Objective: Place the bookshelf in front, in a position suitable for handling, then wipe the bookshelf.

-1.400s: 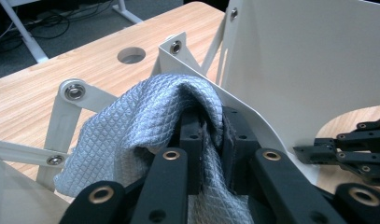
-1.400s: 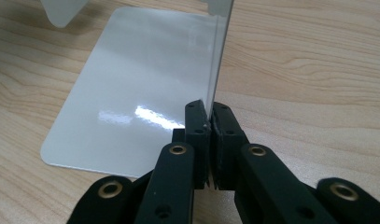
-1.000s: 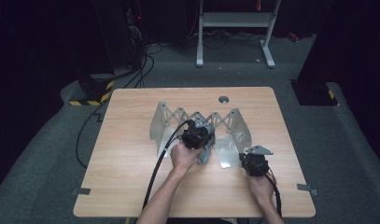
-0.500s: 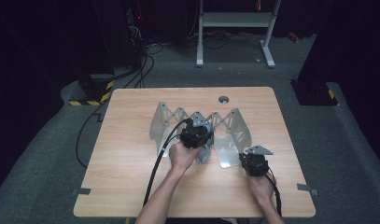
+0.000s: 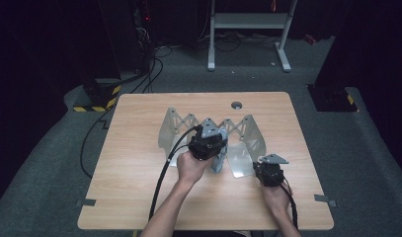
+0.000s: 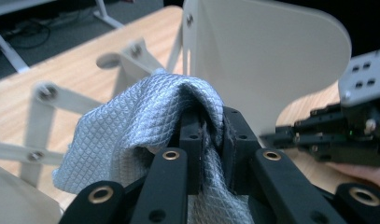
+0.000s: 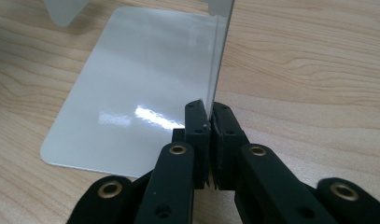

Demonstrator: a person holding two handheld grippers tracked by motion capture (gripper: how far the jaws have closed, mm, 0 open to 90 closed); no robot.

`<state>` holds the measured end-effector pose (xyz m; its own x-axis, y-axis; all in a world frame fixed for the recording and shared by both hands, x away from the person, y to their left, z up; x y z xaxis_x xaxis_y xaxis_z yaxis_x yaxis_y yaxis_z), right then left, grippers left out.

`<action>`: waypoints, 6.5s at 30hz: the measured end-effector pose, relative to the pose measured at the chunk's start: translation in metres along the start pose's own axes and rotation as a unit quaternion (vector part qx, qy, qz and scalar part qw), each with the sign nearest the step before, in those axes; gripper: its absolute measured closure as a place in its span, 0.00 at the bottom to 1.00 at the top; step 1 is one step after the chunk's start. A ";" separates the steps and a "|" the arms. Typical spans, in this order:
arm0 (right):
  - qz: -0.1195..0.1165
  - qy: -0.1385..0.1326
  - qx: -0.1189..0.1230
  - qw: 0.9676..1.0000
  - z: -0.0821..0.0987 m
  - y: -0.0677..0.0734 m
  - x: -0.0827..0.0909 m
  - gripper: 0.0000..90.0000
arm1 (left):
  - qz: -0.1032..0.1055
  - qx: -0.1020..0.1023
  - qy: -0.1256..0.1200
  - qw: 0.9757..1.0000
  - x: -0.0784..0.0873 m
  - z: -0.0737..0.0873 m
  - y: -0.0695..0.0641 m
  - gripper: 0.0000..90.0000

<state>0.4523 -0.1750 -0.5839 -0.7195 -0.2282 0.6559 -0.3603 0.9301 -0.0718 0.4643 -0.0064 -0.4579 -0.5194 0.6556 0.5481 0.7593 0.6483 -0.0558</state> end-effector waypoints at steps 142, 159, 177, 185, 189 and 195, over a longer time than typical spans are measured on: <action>-0.008 0.000 -0.005 1.000 -0.002 -0.001 -0.003 0.96 | -0.064 0.107 0.052 0.991 0.053 0.119 0.053 0.44; -0.010 0.001 -0.006 1.000 -0.003 0.000 -0.004 0.96 | -0.137 0.151 0.043 0.978 0.076 0.155 0.084 0.49; -0.011 0.001 -0.007 1.000 -0.003 0.000 -0.004 0.96 | -0.194 0.173 0.052 0.964 0.056 0.172 0.128 0.62; -0.011 0.002 -0.007 1.000 -0.004 0.000 -0.005 0.96 | -0.195 0.167 0.028 0.966 0.053 0.169 0.130 0.75; -0.011 0.002 -0.008 1.000 -0.004 0.000 -0.005 0.96 | -0.186 0.177 0.029 0.966 0.049 0.172 0.129 0.83; -0.013 0.001 -0.008 1.000 -0.004 0.000 -0.005 0.96 | -0.186 0.182 0.030 0.965 0.047 0.174 0.129 0.94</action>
<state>0.4588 -0.1730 -0.5840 -0.7083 -0.2517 0.6595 -0.3693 0.9284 -0.0423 0.4697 0.1760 -0.5846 -0.6978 0.3352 0.6330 0.3317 0.9345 -0.1292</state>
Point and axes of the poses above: each handheld gripper's, and its own axes: x roughly backward along the jaws, z roughly out of its underside, y roughly to its left, the point moved 9 cm from there along -x, roughly forward along the jaws, and after that the axes turned 4 degrees about z, right-handed, at the moved point
